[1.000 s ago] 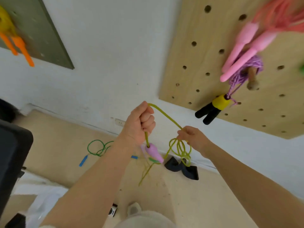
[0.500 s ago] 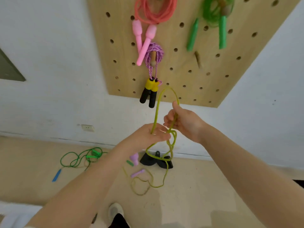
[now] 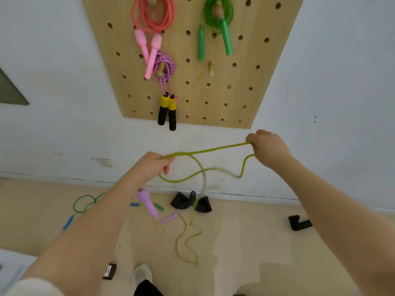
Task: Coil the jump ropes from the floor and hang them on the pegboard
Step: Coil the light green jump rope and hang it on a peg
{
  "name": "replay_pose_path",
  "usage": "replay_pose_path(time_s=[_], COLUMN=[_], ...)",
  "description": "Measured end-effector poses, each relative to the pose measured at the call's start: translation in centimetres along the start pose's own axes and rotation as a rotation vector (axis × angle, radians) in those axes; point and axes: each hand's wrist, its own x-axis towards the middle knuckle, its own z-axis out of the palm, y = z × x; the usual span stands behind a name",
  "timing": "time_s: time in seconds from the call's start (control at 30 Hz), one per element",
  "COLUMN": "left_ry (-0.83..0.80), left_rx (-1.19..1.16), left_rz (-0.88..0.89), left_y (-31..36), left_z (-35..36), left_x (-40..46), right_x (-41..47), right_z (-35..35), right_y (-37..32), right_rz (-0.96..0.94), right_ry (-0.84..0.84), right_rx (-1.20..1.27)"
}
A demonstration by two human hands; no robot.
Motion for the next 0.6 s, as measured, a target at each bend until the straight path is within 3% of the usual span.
replay_pose_path(time_s=[0.07,0.13,0.2,0.27,0.33,0.43,0.5,0.6], left_ry=[0.005,0.017,0.071,0.157,0.159,-0.097,-0.273,-0.471], left_rx=[0.13,0.241,0.343,0.309,-0.027,-0.511,-0.688,-0.949], left_rz=[-0.121,-0.138,-0.052,0.051,0.061,0.038,0.107,0.295], left_y=[-0.3,-0.4,0.5,1.8,2.8,4.2,4.9,5.7], left_z=[0.3,1.6,2.9,3.3,3.0,2.1,1.6,1.1], left_x=[0.3,0.7,0.6,0.6,0.5,-1.1,-2.0,-3.0], right_x=[-0.5,-0.6,-0.8,-0.9,-0.9,-0.6,-0.5,-1.0], right_z=[0.1,-0.1,-1.1,-2.5,-3.5,-4.1,-3.5,-1.4], right_y=[1.0,0.2,-1.8,-3.2,-3.4,-2.1,-0.8,0.7], right_rz=[0.088,0.204,0.323,0.369,0.33,0.206,0.232,0.353], right_ry=[-0.052,-0.095,-0.097,-0.068,0.059,0.19,0.086,-0.149], right_rx=[0.078,0.474,0.951,1.241,1.139,0.622,0.55,0.655])
